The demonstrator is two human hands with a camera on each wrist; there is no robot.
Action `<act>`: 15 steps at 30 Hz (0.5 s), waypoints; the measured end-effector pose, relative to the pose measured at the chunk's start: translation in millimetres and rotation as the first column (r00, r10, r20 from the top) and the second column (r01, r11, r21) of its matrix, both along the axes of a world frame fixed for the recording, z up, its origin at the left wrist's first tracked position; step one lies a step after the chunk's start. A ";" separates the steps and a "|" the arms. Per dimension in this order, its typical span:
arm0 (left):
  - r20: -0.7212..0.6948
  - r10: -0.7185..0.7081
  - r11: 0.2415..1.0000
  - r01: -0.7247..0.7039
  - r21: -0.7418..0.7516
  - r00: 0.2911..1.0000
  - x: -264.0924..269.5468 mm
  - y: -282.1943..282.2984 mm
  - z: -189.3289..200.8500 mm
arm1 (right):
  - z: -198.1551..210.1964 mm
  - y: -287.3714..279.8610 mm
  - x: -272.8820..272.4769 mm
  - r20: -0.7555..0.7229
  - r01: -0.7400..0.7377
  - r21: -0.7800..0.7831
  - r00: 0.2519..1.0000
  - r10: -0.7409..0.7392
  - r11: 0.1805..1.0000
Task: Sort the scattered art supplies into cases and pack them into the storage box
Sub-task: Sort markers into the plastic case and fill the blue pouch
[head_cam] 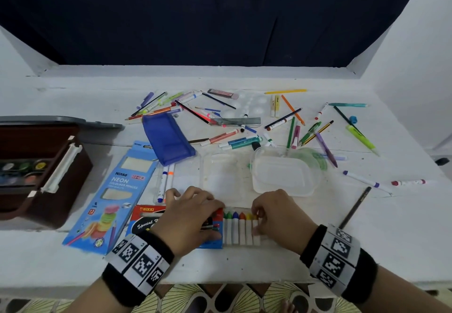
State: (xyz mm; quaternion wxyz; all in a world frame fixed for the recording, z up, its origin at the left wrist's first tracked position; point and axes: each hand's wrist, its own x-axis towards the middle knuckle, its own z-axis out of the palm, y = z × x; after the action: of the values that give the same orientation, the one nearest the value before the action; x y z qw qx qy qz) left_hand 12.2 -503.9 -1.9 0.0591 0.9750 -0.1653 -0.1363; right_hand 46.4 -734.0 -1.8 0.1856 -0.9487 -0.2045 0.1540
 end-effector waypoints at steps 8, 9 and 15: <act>0.019 0.000 1.000 0.000 0.006 1.000 1.3 -1.3 -2.4 | 9.9 7.1 3.4 -0.037 -0.077 -0.053 0.997 0.075 0.996; 0.020 -0.001 1.000 0.001 0.008 1.000 1.3 -1.5 -2.4 | 10.4 7.1 2.8 -0.036 -0.088 -0.061 0.996 0.086 0.994; 0.000 0.029 0.989 -0.029 -0.146 1.000 -2.3 7.7 -6.6 | 14.9 3.6 1.8 0.022 -0.142 -0.162 0.989 0.147 0.977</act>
State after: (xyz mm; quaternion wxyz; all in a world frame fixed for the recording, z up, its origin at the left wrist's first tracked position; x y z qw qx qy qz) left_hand 10.0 -496.2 -8.5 0.1324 0.9704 -0.1608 -0.1220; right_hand 48.2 -730.4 13.1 0.0935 -0.9456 -0.2631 0.1668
